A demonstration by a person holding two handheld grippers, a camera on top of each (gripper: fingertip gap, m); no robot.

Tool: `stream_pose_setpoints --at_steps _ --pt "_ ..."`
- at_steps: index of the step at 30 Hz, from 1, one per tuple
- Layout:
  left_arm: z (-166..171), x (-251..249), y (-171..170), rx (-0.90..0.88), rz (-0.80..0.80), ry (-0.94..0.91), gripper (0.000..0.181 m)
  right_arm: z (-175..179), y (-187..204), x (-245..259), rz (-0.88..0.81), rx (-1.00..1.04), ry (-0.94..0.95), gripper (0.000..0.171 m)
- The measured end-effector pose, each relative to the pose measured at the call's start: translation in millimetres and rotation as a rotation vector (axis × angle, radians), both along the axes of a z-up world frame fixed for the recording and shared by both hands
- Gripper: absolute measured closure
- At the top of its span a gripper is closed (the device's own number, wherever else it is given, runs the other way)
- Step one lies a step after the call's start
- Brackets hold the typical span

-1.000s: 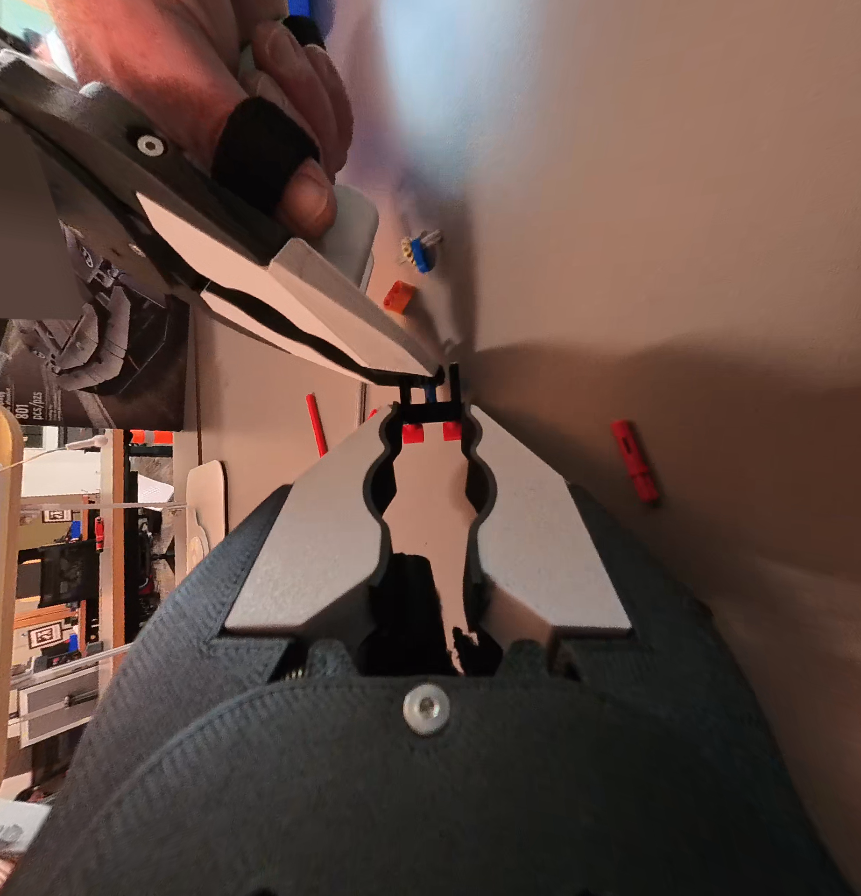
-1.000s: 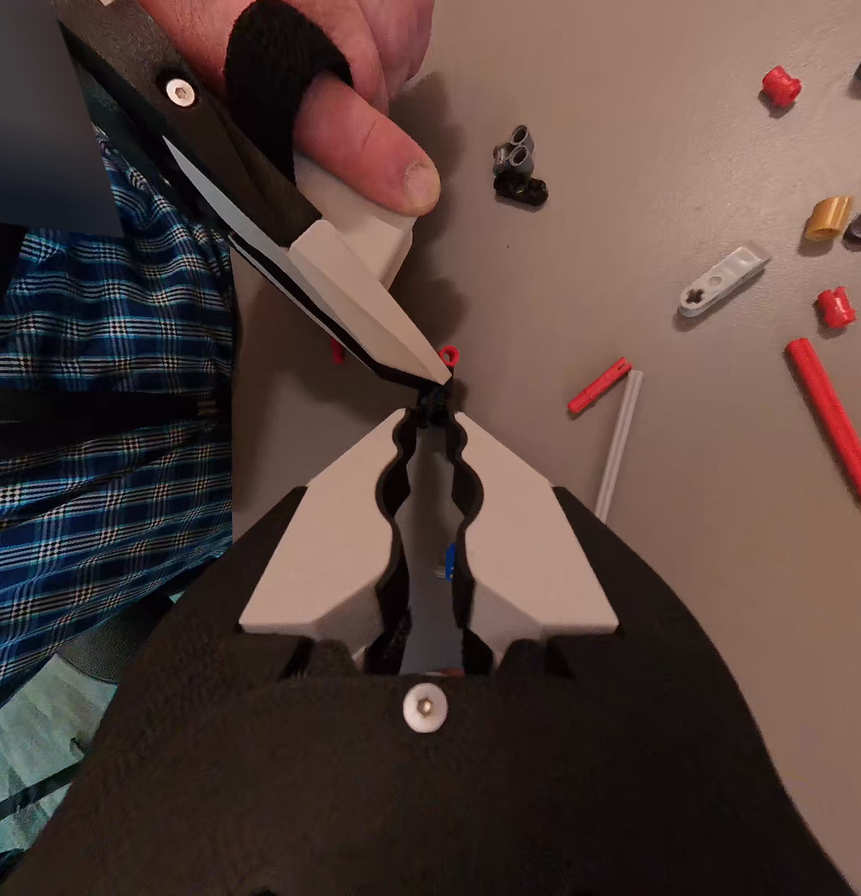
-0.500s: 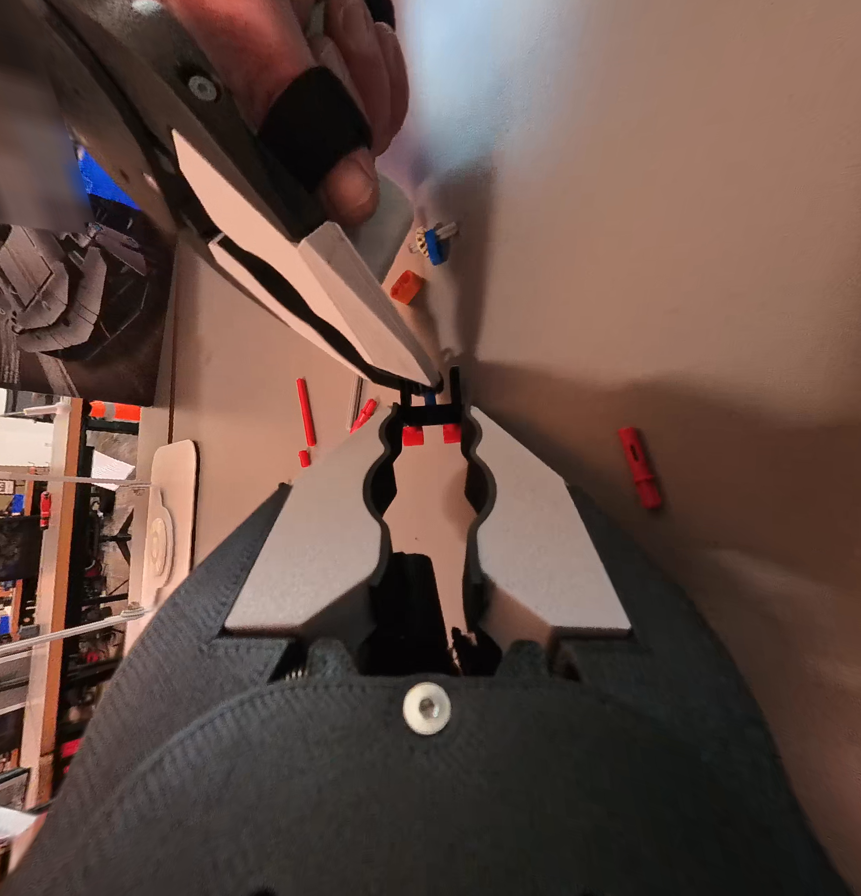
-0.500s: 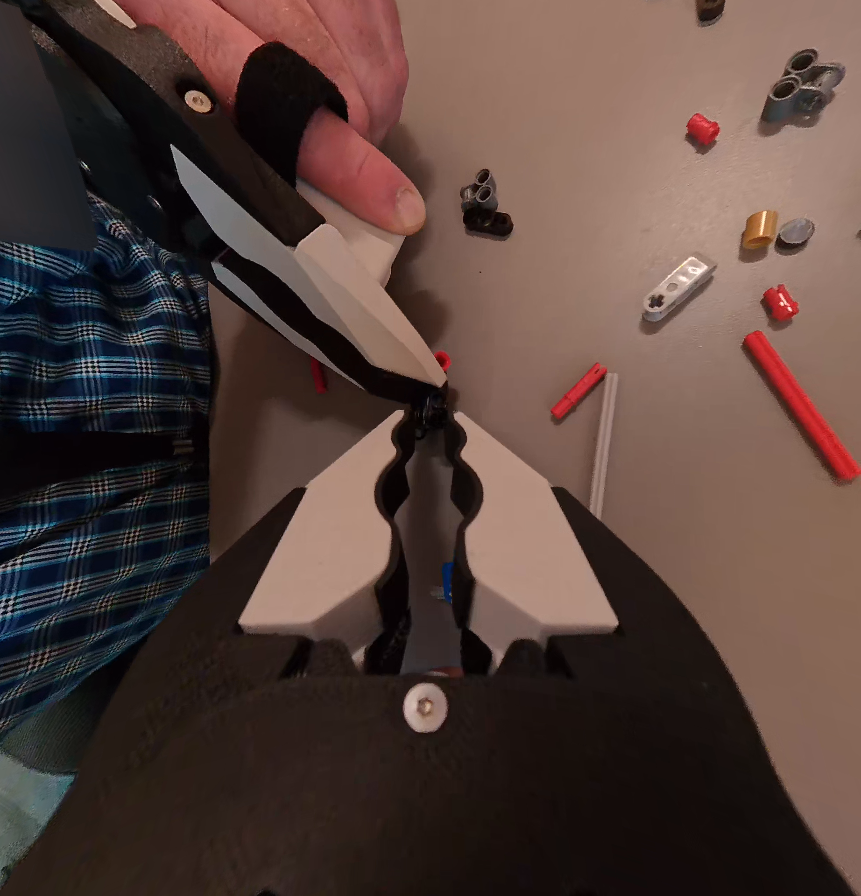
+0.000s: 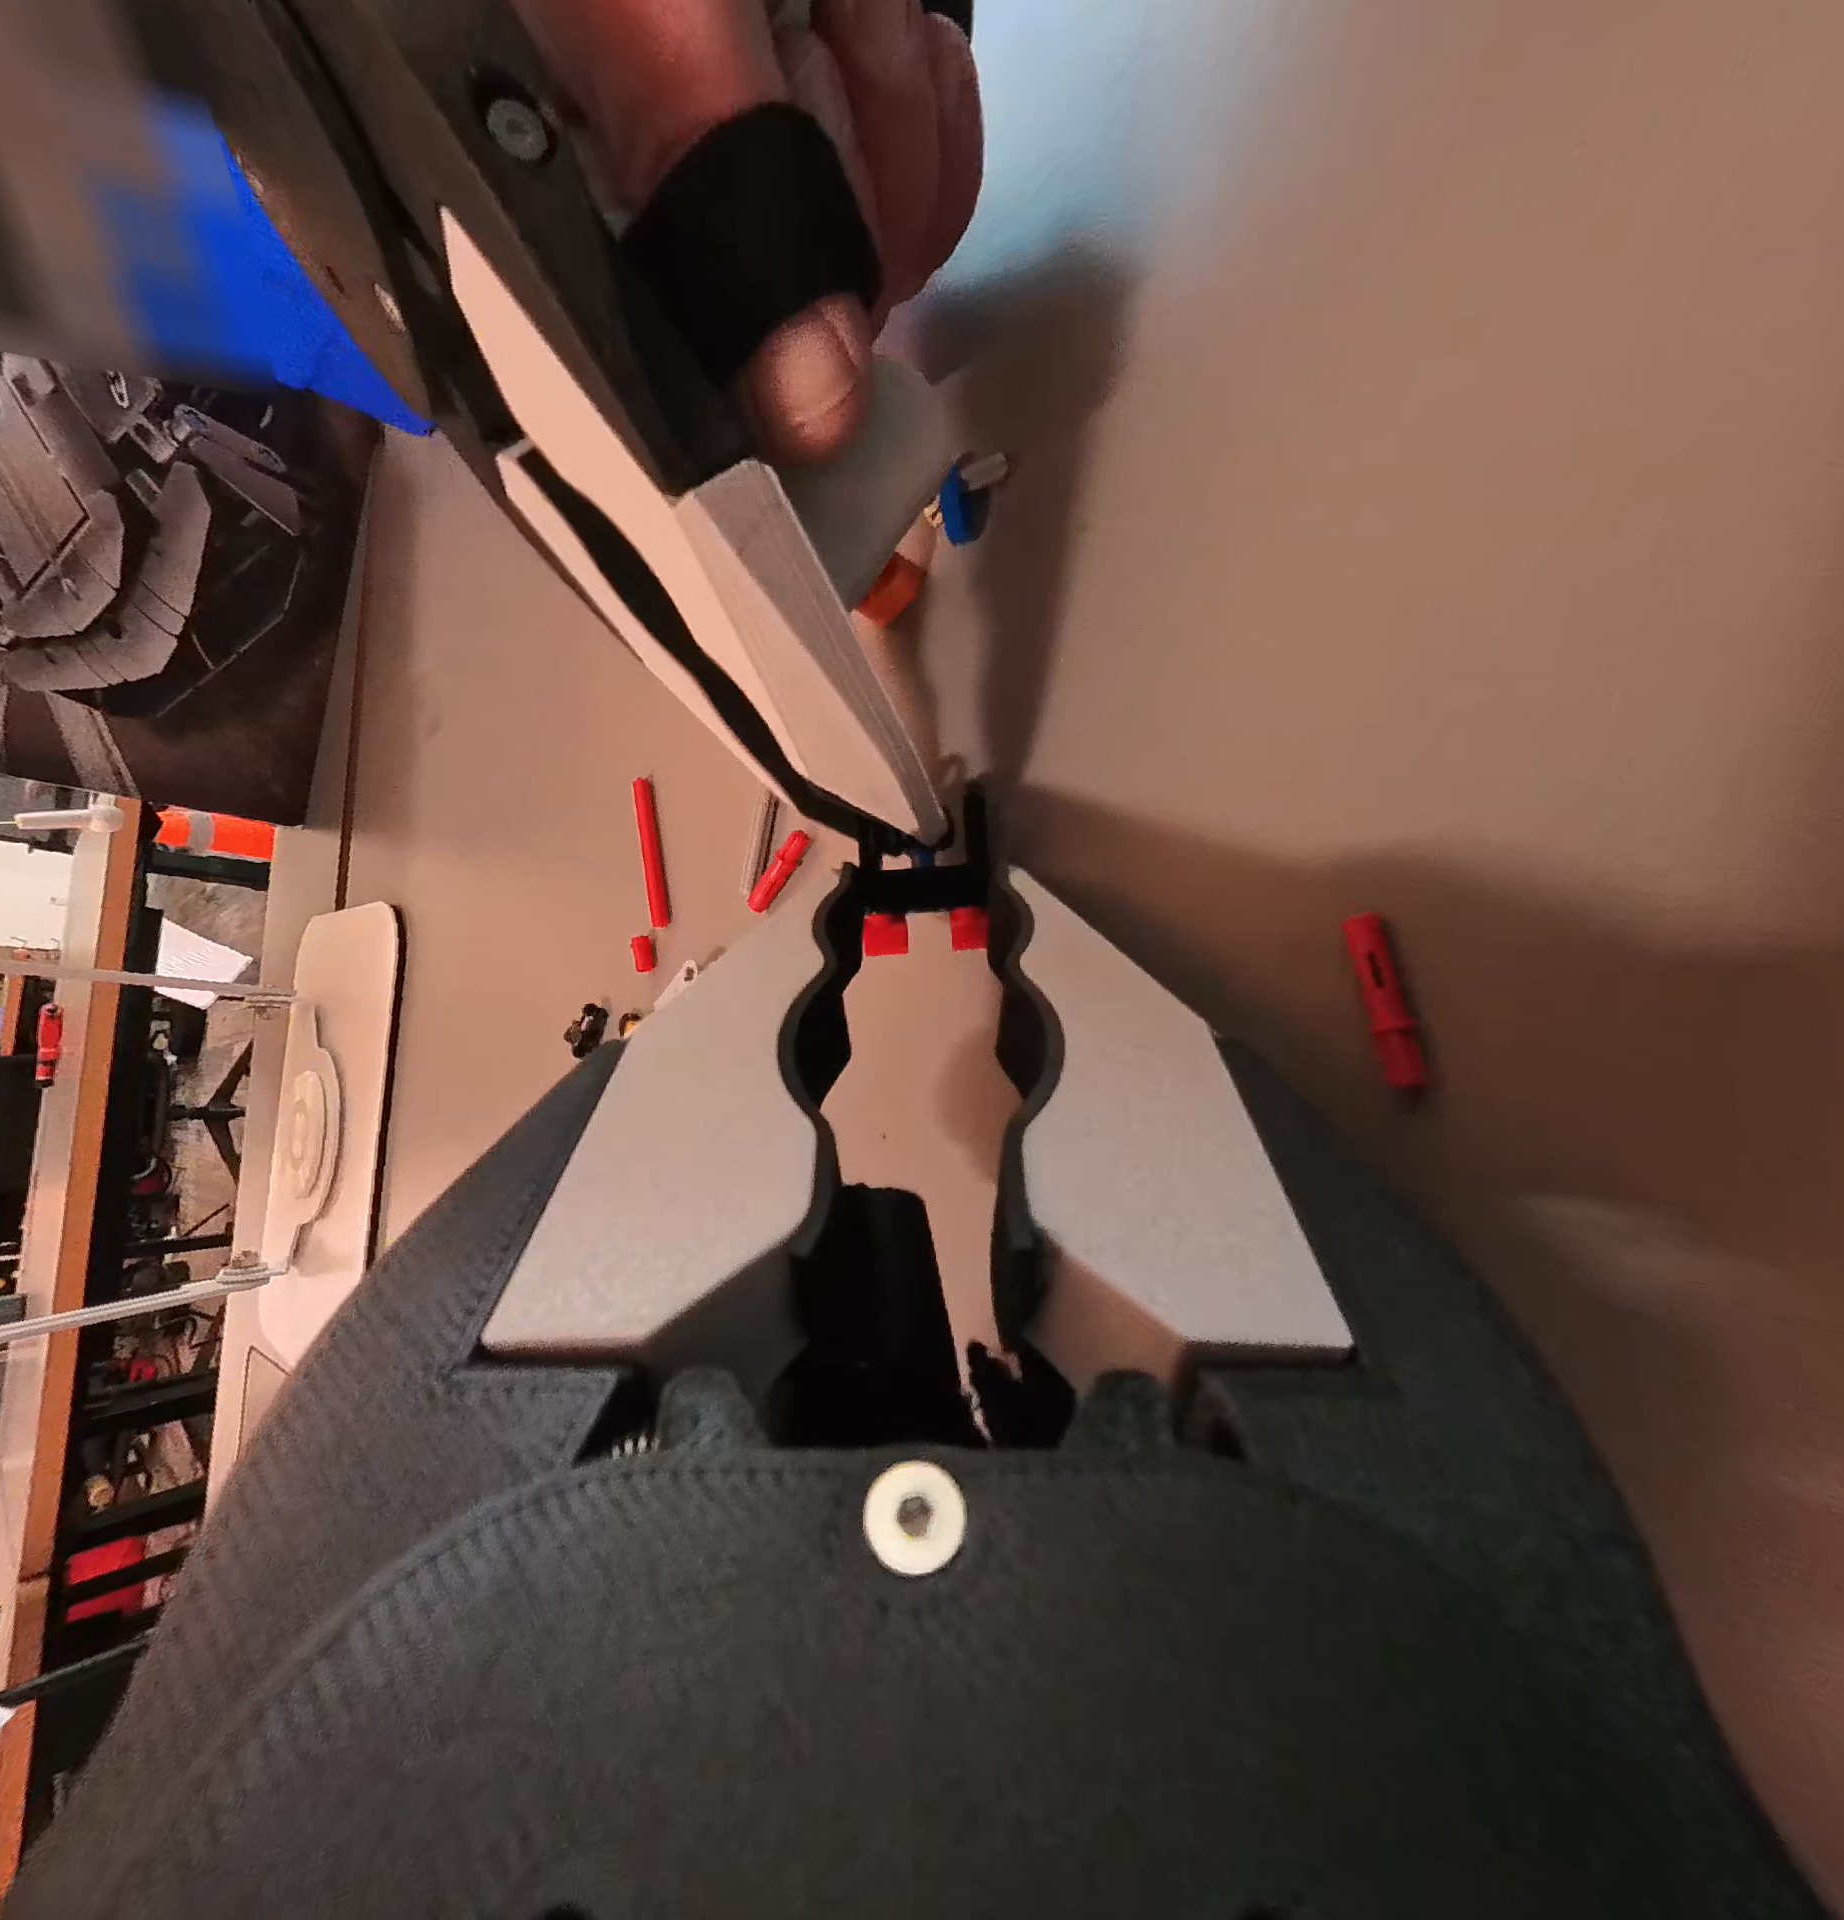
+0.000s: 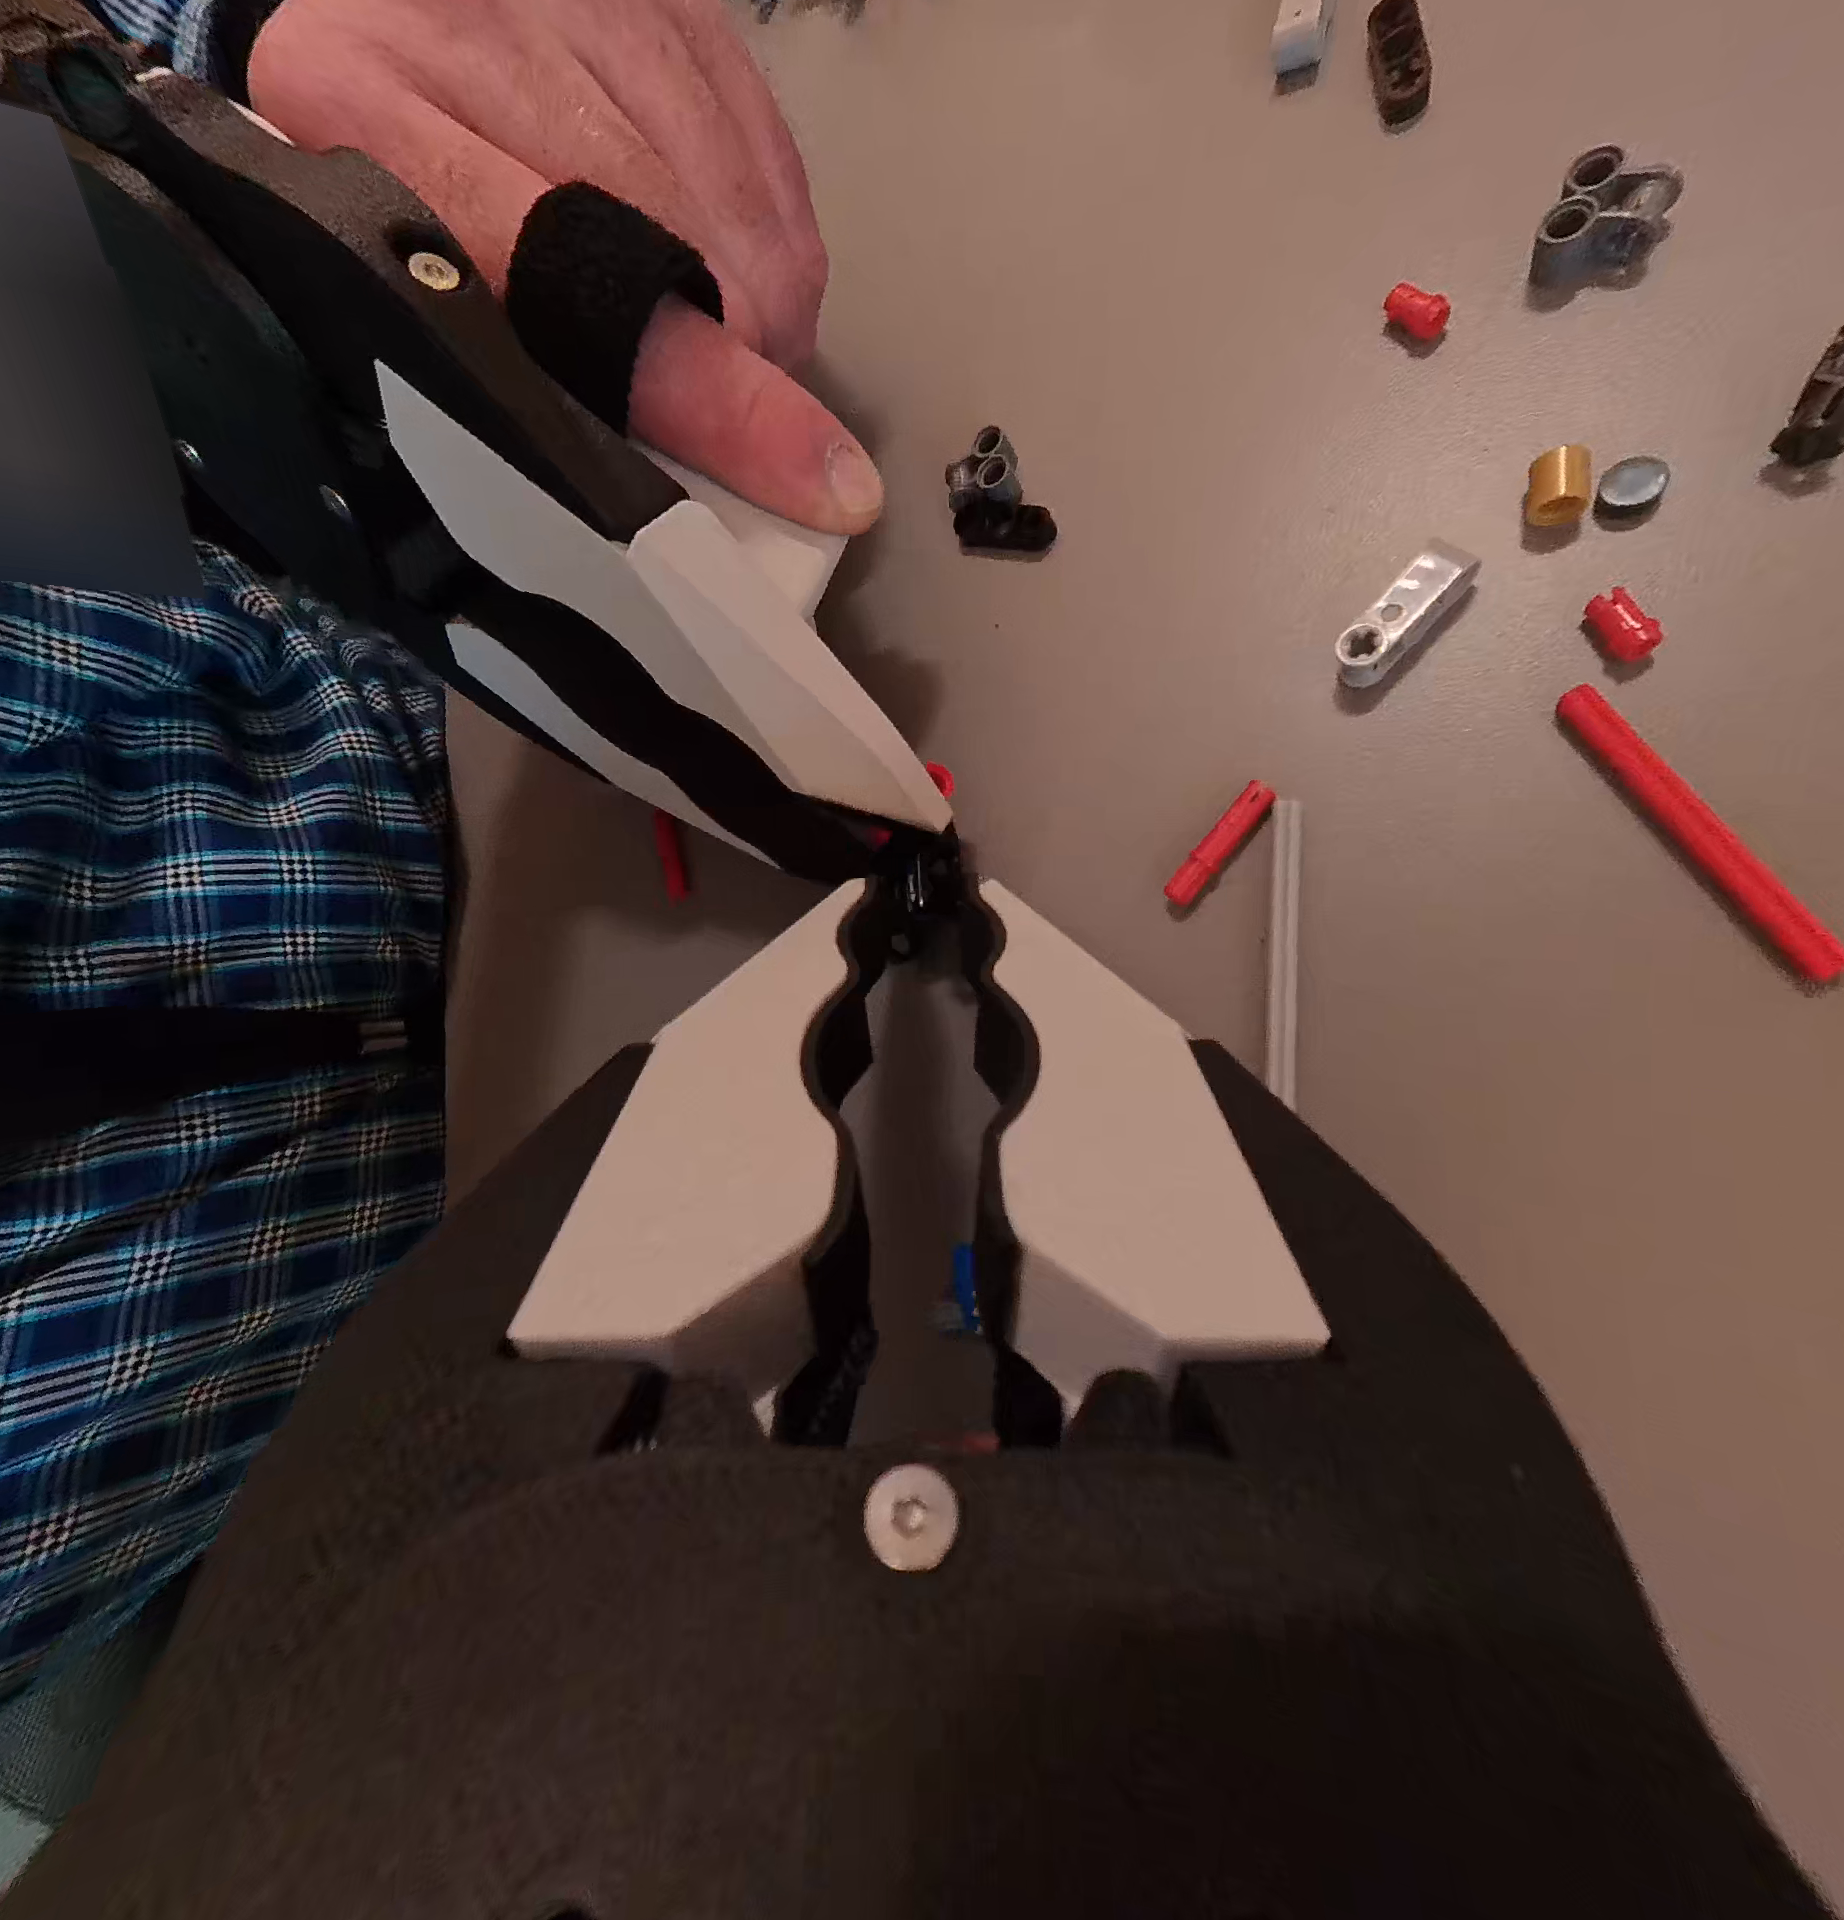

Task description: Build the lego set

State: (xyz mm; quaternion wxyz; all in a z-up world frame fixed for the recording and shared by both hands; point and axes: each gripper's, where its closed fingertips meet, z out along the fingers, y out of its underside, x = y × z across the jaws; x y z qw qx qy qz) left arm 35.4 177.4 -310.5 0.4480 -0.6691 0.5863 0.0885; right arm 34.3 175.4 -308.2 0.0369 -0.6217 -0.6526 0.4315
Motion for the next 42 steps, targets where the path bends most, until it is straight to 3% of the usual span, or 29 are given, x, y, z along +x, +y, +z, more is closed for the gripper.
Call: stream_pose_setpoints --at_steps 4,13,26,35,42 --pt "0 1 1 -0.002 0.007 -0.007 0.158 3 8 4 -0.039 0.033 0.023 0.143" --pt "0 4 1 -0.002 0.002 -0.023 0.158 -2 8 10 -0.076 0.032 0.053 0.171" --pt "1 4 1 0.020 0.013 -0.029 0.158 1 6 11 -0.112 -0.016 0.059 0.171" --pt "38 8 8 0.127 0.074 -0.188 0.158 43 12 12 -0.233 -0.103 0.237 0.166" --pt "40 12 7 0.148 0.073 -0.198 0.158 45 9 15 -0.272 -0.074 0.251 0.163"
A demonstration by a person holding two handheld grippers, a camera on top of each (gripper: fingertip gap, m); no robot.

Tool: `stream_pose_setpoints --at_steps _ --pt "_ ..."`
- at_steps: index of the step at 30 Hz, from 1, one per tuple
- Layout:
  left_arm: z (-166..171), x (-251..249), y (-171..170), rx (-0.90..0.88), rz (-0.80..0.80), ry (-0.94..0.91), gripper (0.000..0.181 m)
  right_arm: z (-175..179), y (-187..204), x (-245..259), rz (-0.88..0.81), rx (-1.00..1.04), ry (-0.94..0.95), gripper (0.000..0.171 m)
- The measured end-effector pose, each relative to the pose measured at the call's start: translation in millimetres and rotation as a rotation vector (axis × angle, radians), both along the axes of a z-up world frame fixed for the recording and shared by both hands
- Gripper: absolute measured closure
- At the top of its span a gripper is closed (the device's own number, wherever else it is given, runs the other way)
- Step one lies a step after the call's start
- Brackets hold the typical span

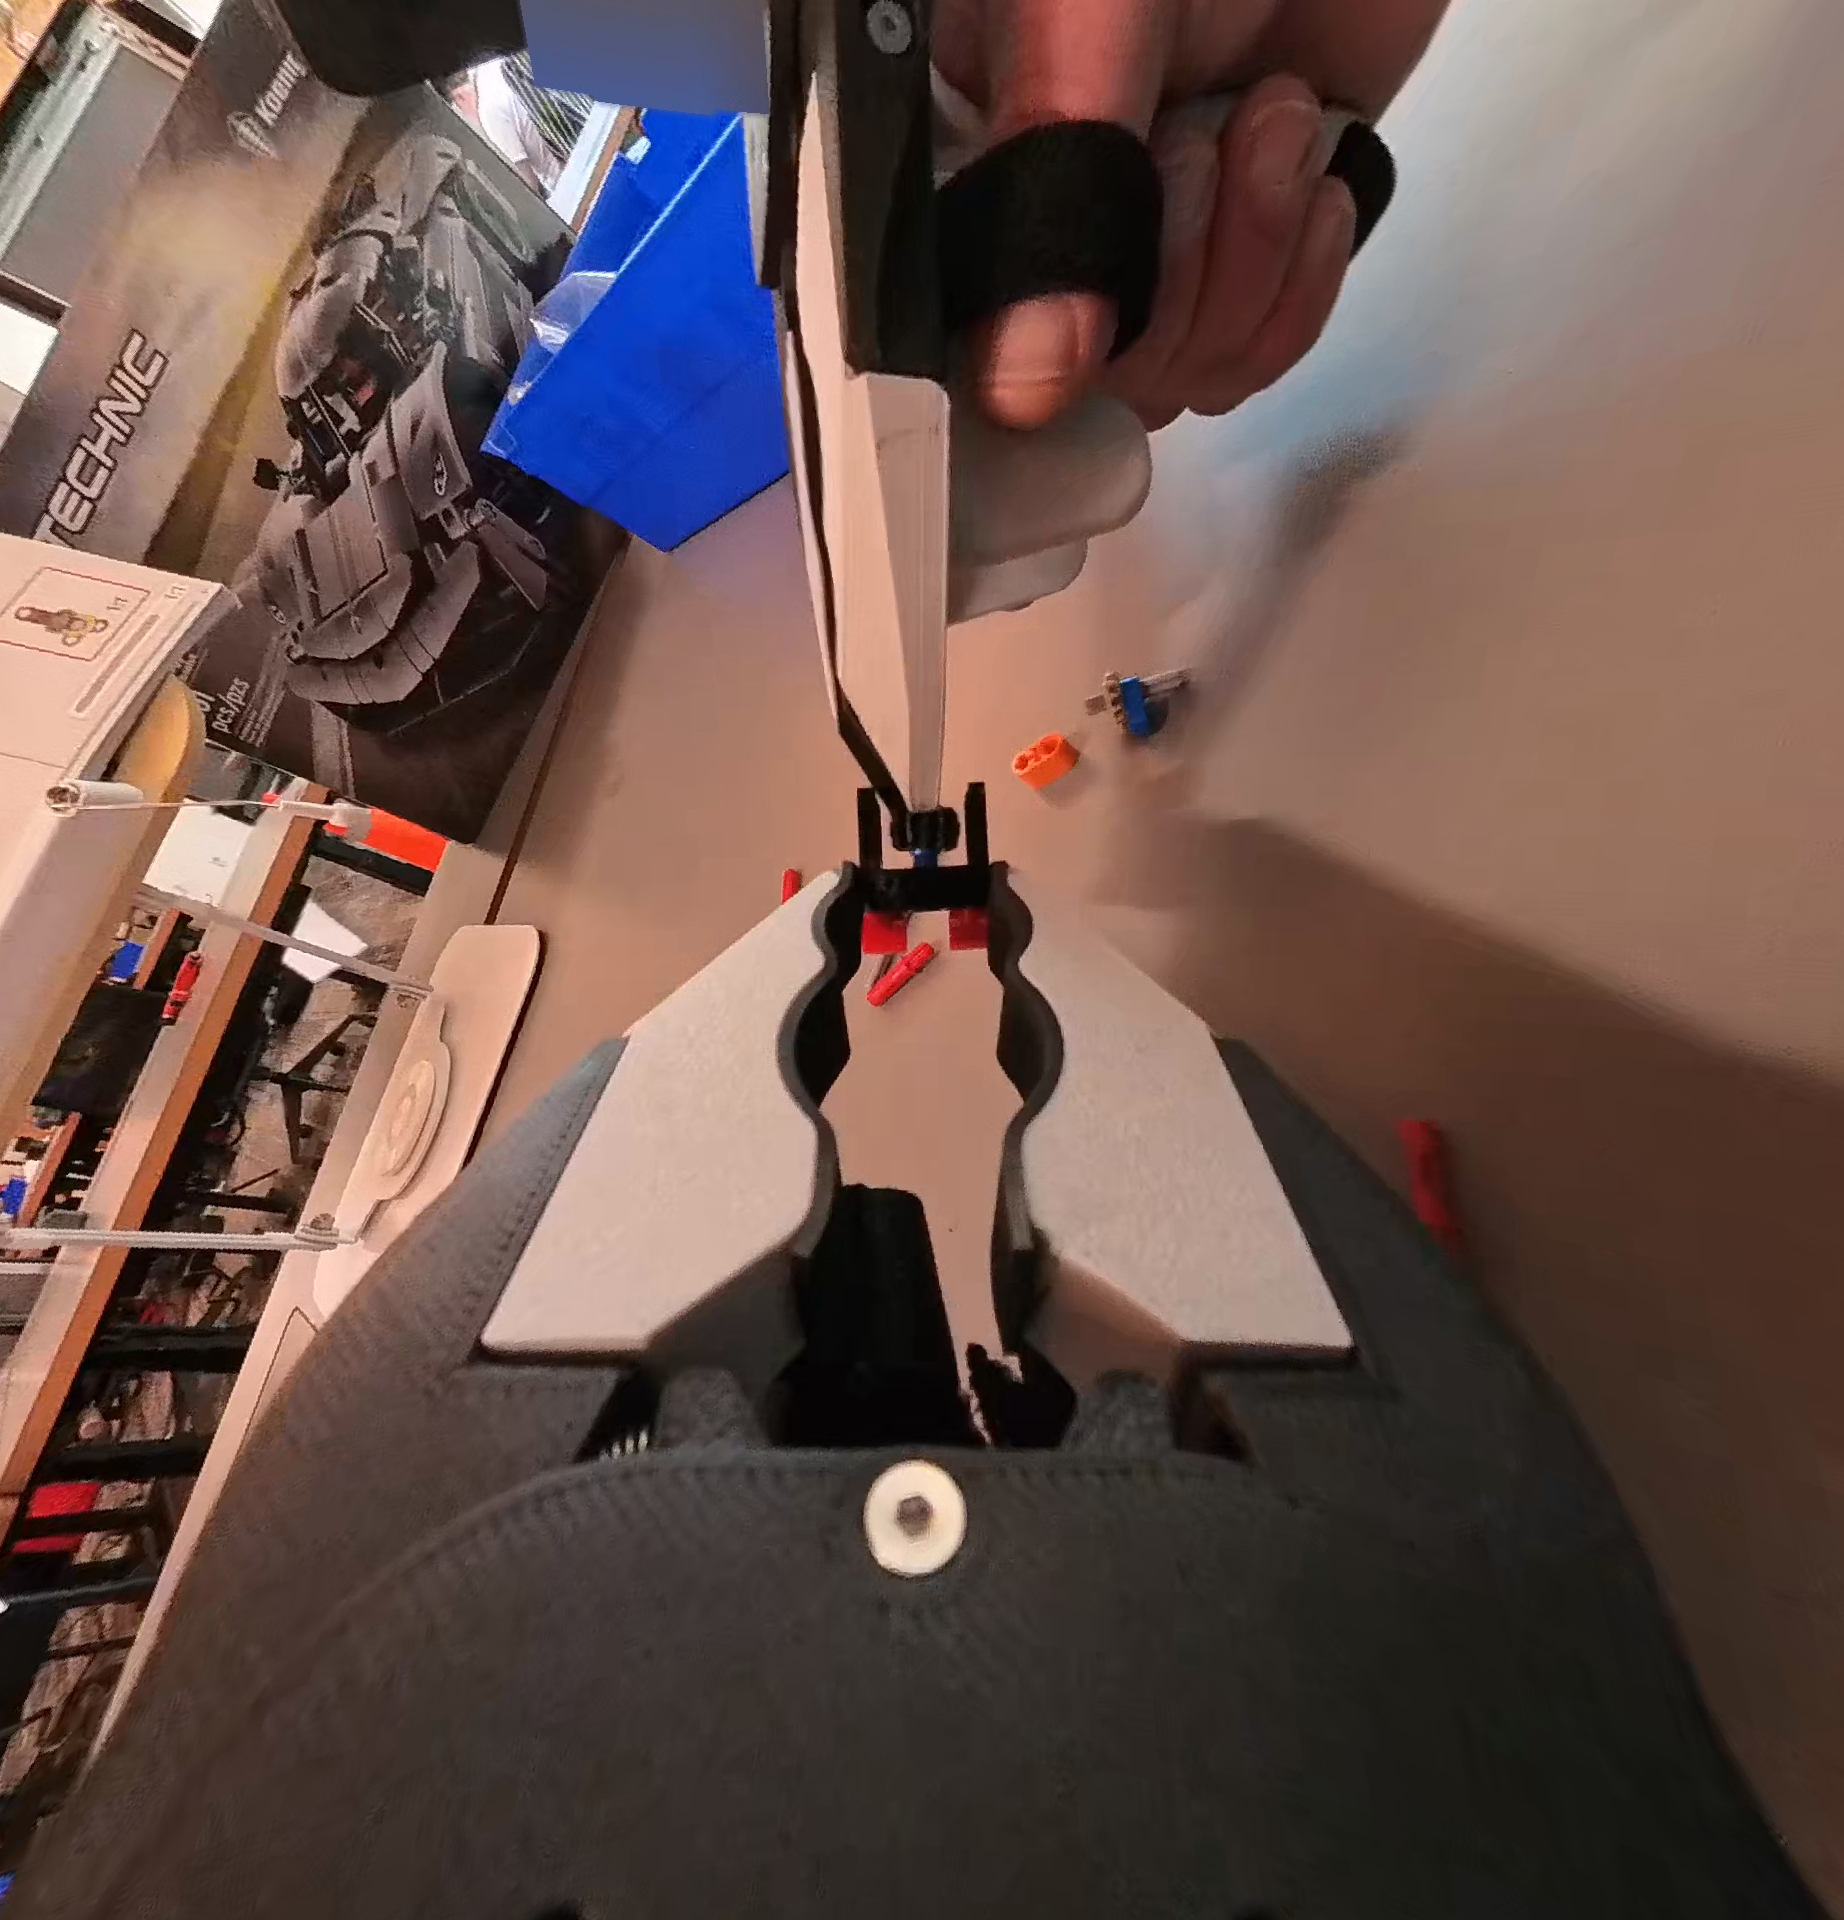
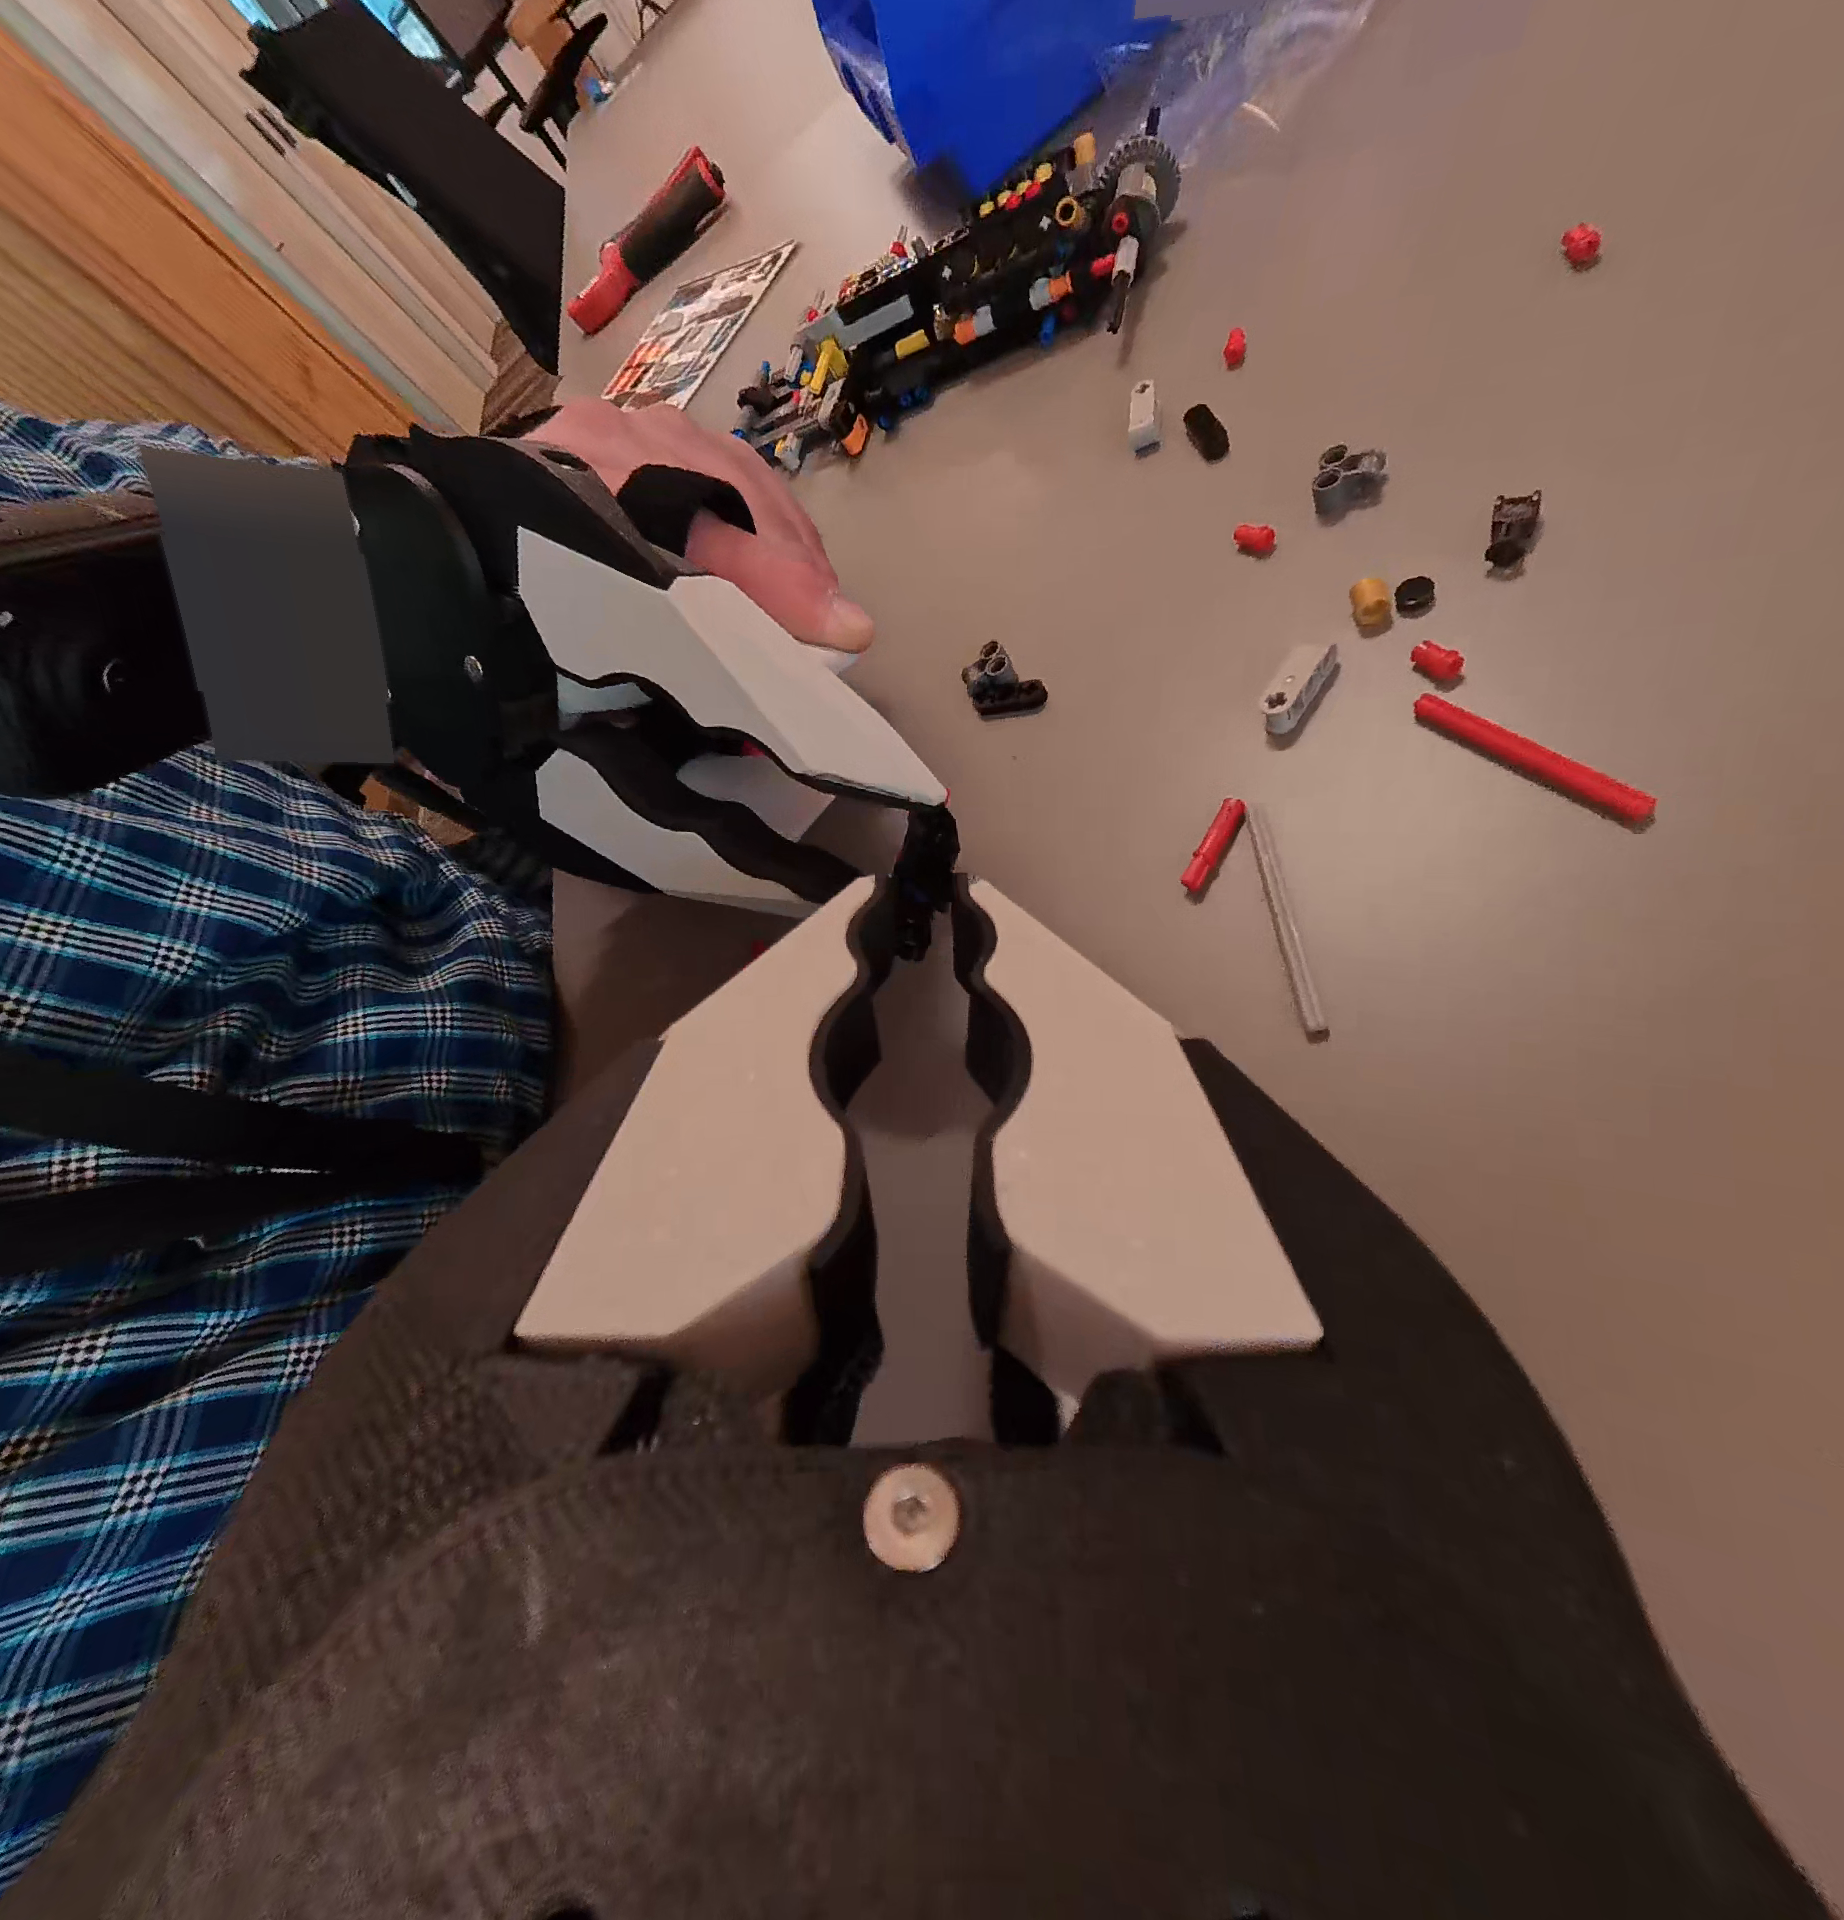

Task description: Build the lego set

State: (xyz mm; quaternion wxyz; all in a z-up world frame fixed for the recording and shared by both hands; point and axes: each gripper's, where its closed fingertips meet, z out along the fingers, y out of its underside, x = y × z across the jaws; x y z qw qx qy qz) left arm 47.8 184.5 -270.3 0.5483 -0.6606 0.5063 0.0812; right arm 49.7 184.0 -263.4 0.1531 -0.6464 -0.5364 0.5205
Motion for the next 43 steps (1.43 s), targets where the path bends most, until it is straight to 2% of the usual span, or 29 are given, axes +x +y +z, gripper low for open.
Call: stream_pose_setpoints --at_steps 18,21,24,26,28,30,34,43 --pt "-11 0 1 -0.043 0.029 0.047 0.159 -12 -1 -4 -0.051 -0.020 -0.016 0.164" --pt "-5 1 0 -0.115 0.014 0.046 0.158 -5 2 1 -0.045 0.022 -0.023 0.148" --pt "-16 -7 -1 -0.226 0.038 0.080 0.158 5 13 14 -0.081 0.075 -0.009 0.145" --pt "-28 -10 -7 -0.340 0.037 0.076 0.158 -1 23 26 -0.107 0.147 -0.052 0.145" --pt "-29 -14 -5 -0.356 0.048 0.076 0.158 -11 28 35 -0.116 0.229 -0.102 0.143" --pt "-37 -16 -9 -0.447 0.048 0.063 0.158 -23 27 43 -0.098 0.292 -0.161 0.143" --pt "-40 -15 -12 -0.503 0.050 0.008 0.158 -37 21 52 -0.079 0.375 -0.223 0.144" --pt "-43 -17 -13 -0.543 0.056 -0.021 0.146 -53 18 56 -0.076 0.426 -0.271 0.153"
